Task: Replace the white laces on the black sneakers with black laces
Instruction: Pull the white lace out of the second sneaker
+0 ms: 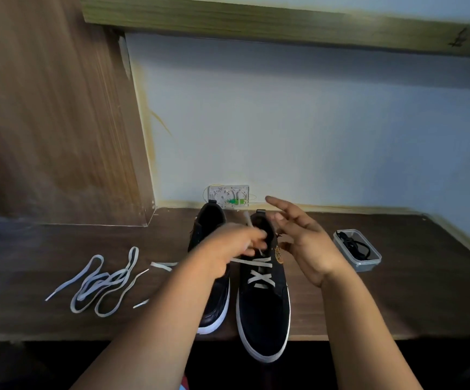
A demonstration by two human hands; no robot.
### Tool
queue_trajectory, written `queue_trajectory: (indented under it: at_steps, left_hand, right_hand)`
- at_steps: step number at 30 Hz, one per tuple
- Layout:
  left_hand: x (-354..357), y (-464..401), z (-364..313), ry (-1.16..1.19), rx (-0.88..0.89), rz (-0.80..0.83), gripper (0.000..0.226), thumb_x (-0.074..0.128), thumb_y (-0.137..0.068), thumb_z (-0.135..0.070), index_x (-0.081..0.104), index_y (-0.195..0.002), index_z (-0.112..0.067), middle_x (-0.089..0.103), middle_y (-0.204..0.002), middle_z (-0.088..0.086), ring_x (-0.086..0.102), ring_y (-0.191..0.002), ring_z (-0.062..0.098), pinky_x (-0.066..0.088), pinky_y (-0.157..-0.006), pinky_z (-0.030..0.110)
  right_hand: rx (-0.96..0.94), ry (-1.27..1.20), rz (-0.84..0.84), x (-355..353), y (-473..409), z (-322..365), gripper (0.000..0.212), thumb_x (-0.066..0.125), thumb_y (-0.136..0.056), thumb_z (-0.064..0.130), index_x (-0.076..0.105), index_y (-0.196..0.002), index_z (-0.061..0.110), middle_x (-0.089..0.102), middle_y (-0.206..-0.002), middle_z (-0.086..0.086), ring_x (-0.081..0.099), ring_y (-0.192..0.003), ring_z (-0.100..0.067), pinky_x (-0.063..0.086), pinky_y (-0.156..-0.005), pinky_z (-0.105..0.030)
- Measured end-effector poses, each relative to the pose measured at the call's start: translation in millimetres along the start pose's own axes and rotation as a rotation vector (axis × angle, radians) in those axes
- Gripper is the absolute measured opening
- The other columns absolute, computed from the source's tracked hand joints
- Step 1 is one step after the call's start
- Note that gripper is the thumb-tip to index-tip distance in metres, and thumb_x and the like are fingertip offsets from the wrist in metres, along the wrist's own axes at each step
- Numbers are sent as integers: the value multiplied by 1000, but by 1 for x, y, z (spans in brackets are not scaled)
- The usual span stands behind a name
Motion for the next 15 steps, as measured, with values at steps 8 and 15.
queue_trajectory:
  at_steps: [8,15]
  left_hand:
    - [-109,7,-12,-601,166,-927,44,61,-83,-48,58,-119,-23,44,-135,1,39,-126,27,39,-101,41]
    - [-20,-12,-12,-807,429,-452,22,66,-87,-35,65,-108,-33,49,-121,-3,38,-121,23,38,-96,37]
  right_hand:
    - [41,978,-29,-32,-12,-42,15,69,-84,15,75,-88,28,67,-82,13,53,-70,3,38,-63,-9]
    - [-58,1146,27,-18,-17,-52,13,74,-77,13,74,-84,24,56,-89,9,54,-82,-11,37,-63,-16]
Point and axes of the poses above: each hand's wrist, its own y-axis away from the middle knuckle, its own x-axis out of the palm, z = x × y, the point moved 7 cm from there along -y, towards the middle knuckle
